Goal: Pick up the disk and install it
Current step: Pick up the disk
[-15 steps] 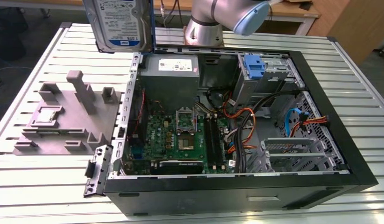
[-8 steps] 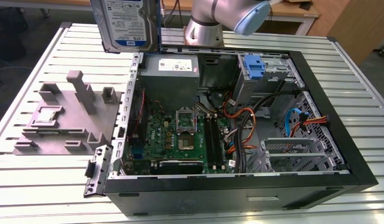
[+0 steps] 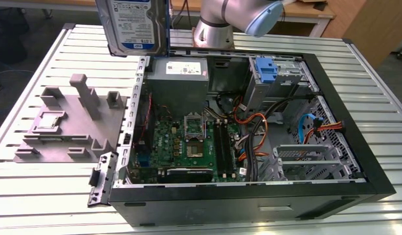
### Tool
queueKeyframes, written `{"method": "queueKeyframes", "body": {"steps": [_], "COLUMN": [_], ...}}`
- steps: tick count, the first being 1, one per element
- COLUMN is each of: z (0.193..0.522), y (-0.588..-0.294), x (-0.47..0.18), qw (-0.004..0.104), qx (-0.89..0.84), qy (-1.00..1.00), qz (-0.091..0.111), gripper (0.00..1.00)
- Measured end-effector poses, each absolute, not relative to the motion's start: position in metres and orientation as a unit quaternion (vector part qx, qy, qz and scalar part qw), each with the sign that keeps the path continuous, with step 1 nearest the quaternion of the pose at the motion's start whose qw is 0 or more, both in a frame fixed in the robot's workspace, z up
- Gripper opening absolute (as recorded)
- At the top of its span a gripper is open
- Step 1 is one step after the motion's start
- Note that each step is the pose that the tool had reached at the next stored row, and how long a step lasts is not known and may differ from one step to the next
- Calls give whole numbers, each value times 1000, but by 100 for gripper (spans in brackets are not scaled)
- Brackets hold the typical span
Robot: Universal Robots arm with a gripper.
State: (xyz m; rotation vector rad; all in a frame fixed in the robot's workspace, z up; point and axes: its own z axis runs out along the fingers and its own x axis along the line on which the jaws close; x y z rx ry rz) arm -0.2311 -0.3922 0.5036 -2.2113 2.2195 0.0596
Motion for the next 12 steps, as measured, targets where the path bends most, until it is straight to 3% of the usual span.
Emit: {"method": "queueKeyframes", "body": {"steps": [12], "z": [504], "y": [-395], "x": [-225], "qw": [4], "qx": [-706], "qy": [708], "qz": [19], "gripper": [37]}}
